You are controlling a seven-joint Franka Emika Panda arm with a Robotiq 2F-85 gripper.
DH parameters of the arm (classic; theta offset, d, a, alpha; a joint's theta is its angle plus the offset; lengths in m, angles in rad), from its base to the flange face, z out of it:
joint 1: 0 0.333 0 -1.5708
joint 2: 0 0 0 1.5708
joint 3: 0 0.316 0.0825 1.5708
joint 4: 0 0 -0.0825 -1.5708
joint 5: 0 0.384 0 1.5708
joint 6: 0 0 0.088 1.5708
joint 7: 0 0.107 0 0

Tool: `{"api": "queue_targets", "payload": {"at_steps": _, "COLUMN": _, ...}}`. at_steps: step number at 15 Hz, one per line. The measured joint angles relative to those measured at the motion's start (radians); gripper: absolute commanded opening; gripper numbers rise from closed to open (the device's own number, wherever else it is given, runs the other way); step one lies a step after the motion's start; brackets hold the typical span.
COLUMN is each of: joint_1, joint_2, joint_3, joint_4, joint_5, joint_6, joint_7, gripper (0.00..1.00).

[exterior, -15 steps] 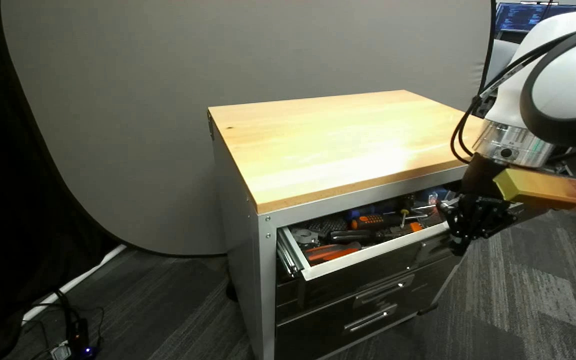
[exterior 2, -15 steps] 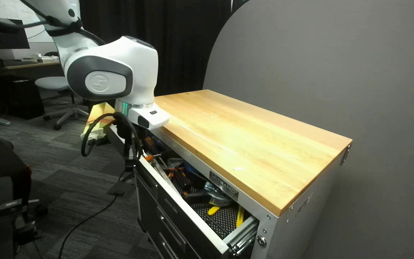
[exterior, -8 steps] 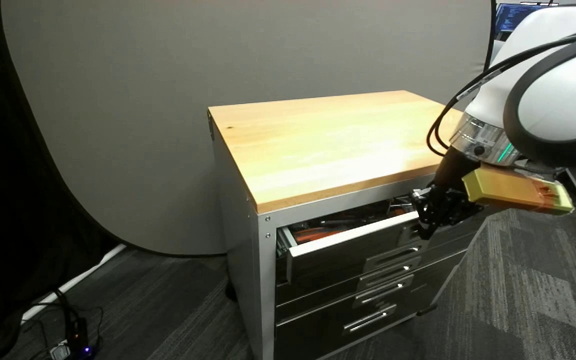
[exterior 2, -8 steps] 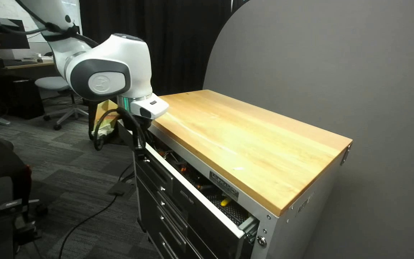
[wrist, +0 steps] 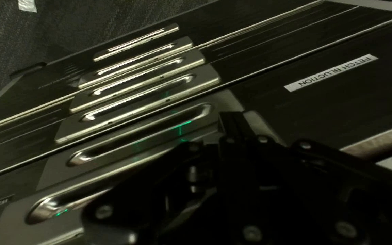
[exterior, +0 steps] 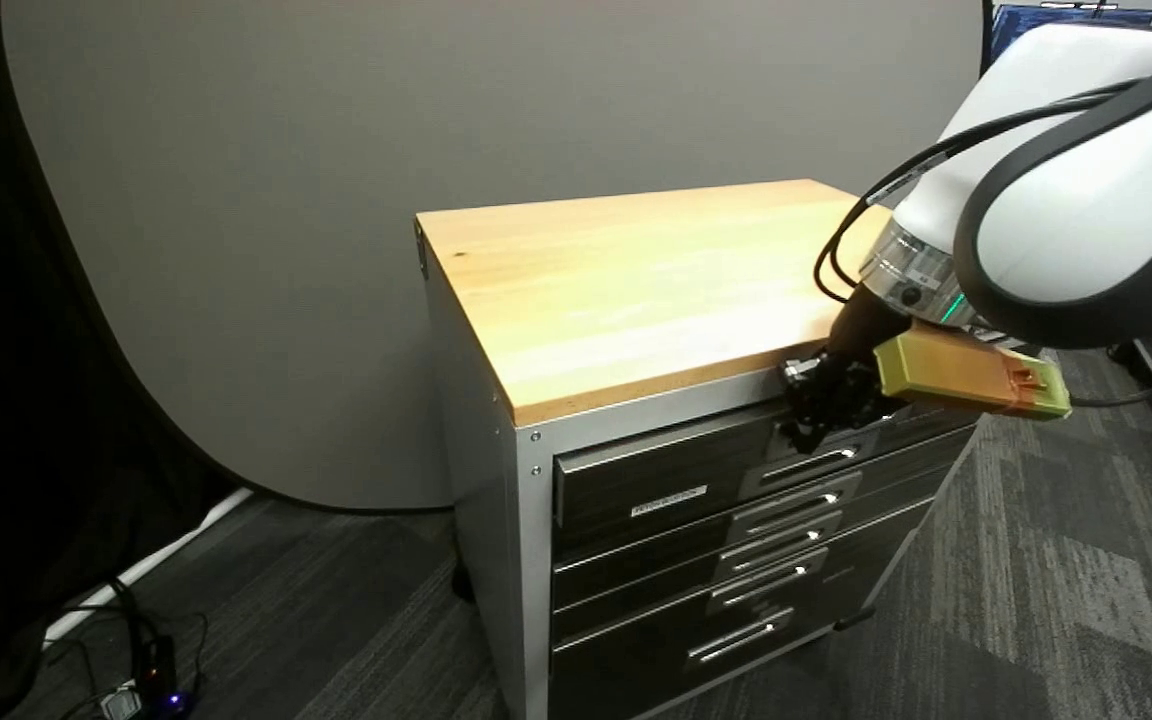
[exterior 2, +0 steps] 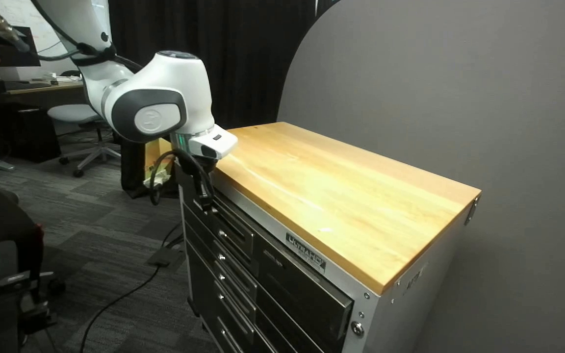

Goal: Put the black screwdriver inside the open topmost drawer, close the open drawer

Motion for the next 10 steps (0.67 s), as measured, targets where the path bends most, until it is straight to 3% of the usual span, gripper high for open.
{"api": "queue_targets", "payload": {"at_steps": 5, "joint_1": 0.014, "joint_2": 0.043, "joint_3": 0.005, "joint_4": 0.053, "joint_5": 0.0, "joint_6": 0.02, "joint_7": -0.015, "gripper": 0.08}}
{"api": "queue_targets", "payload": {"at_steps": 6, "joint_1": 0.018, "joint_2": 0.045, "joint_3": 0.006, "joint_4": 0.056, "joint_5": 0.0, "joint_6": 0.02, "joint_7": -0.018, "gripper": 0.31}}
{"api": "queue_targets", "payload": {"at_steps": 8, "joint_1": 0.021, "joint_2": 0.042, "joint_3": 0.004, "joint_4": 0.059, "joint_5": -0.008, "joint_6": 0.002, "joint_7": -0.026, "gripper": 0.34}}
{"api": "queue_targets", "payload": {"at_steps": 10, "joint_1": 0.025, "joint_2": 0.021, "joint_3": -0.017, "joint_4": 0.064, "joint_5": -0.04, "joint_6": -0.064, "joint_7": -0.03, "gripper": 0.48}}
